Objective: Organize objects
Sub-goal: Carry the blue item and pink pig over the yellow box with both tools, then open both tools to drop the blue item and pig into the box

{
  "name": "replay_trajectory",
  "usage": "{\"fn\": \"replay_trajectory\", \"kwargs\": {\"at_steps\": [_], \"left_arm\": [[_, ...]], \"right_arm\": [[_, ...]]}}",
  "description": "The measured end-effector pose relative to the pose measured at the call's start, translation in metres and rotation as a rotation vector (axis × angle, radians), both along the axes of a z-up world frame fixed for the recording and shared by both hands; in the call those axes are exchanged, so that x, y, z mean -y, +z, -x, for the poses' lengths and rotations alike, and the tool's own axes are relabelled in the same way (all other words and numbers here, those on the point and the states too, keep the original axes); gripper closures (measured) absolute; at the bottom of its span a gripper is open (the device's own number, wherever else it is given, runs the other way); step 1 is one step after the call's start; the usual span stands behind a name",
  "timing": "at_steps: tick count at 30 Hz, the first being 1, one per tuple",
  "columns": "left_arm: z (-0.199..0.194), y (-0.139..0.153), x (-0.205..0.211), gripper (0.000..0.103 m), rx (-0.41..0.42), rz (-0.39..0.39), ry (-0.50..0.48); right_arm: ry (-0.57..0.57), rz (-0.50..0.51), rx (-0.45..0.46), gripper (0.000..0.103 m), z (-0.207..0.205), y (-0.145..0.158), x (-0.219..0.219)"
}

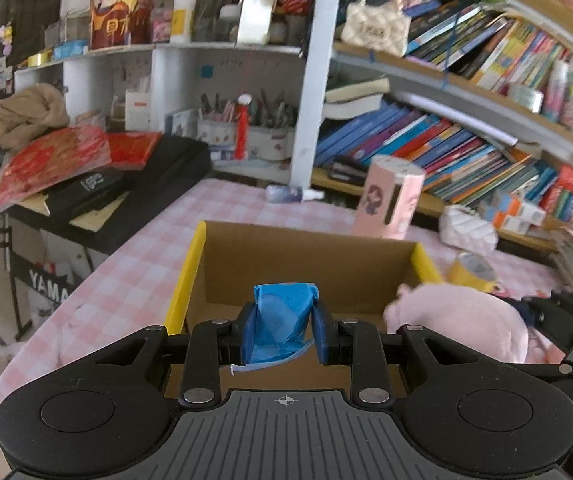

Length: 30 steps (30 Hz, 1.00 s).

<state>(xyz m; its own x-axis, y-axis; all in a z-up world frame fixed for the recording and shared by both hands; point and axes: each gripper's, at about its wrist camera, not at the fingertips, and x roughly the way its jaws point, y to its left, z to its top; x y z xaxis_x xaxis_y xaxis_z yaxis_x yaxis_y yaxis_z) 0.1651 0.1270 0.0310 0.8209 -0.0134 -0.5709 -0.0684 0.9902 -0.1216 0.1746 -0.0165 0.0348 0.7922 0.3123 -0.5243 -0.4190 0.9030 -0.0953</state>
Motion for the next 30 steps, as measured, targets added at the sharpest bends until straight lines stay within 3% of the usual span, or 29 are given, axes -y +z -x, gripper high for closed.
{"fn": "replay_trajectory", "kwargs": {"at_steps": [6,17,30], "left_arm": [[-0.021,-0.01,0.001,0.076,-0.048,-0.019,0.045],[-0.041,-0.037,0.008,0.076,-0.151,-0.027,0.072],[-0.046,-0.048,0.023,0.076,-0.198,-0.061,0.075]], "right_arm": [[0.128,0.063,0.004,0.046,-0.023,-0.015,-0.016],[0.28,0.133,-0.121,0.05,-0.05,-0.041,-0.019],[0.457,0.186,-0.077,0.048,-0.042,-0.044,-0.014]]}}
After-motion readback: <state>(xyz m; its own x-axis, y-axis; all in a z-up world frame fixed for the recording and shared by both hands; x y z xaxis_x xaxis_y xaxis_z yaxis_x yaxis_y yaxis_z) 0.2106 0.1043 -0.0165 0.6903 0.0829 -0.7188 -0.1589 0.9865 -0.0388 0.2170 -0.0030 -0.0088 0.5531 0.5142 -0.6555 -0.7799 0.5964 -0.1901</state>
